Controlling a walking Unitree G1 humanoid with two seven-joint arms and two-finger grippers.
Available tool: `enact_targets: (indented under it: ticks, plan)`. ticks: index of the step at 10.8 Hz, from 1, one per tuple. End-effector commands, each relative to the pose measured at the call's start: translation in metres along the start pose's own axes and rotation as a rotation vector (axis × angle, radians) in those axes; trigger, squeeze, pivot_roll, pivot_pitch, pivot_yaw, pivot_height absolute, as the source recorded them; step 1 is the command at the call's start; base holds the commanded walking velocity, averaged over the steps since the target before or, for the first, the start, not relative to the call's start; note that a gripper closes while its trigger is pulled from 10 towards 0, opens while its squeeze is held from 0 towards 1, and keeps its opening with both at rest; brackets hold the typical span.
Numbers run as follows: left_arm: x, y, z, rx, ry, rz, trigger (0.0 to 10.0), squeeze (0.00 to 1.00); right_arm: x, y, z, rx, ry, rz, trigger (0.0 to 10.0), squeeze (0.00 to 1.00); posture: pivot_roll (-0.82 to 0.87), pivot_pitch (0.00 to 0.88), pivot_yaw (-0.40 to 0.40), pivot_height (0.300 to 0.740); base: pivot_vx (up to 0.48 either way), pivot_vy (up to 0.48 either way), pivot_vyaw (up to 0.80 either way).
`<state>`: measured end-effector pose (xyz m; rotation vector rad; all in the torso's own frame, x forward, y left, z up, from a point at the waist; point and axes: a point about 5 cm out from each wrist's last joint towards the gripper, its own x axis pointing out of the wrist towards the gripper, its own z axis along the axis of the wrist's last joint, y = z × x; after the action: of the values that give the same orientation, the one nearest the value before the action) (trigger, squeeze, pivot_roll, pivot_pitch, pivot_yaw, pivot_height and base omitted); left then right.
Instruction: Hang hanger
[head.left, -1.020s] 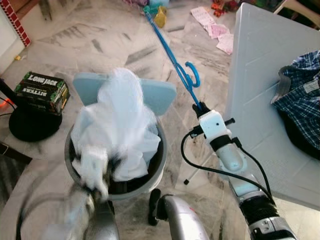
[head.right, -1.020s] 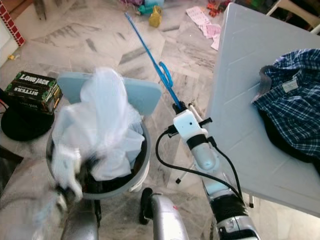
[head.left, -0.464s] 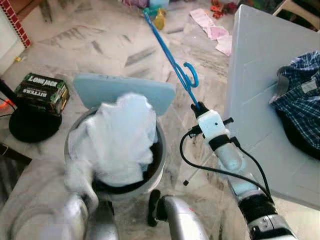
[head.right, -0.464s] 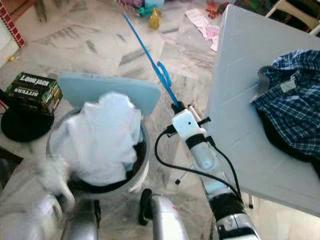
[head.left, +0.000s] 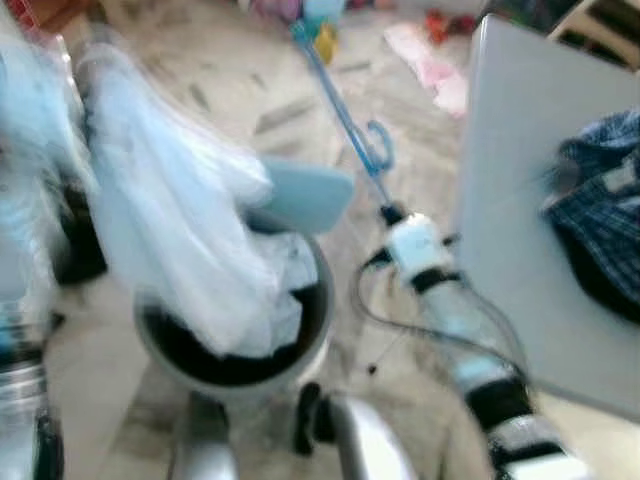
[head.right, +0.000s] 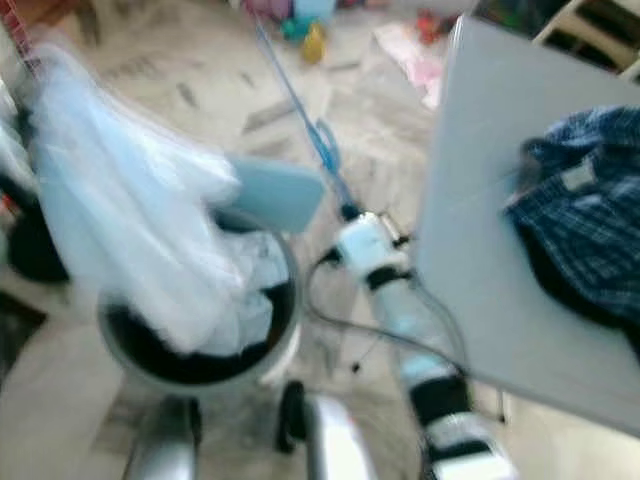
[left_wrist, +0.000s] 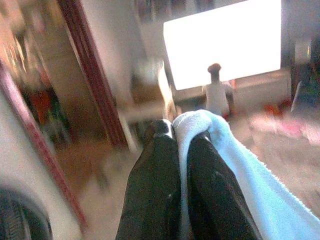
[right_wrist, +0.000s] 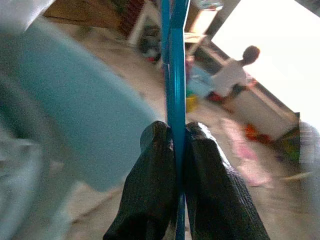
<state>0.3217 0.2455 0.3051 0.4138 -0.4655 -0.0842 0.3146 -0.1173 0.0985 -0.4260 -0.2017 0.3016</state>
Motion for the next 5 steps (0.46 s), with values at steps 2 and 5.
enact_targets:
  ticks: [2,5]
  plan:
    - [0.034,0.003,0.023,0.052,-0.103,-0.041,0.0,0.0,-0.006,0.003,-0.01,0.012,0.037,-0.017,10.0,0.0,0.16,0.207,-0.094,0.74,0.0,0.0,0.0]
    - [0.078,-0.015,0.089,0.043,-0.384,-0.121,0.0,0.0,-0.002,0.008,-0.011,0.026,0.038,-0.031,10.0,0.0,0.17,0.197,-0.074,0.74,0.0,0.0,0.0]
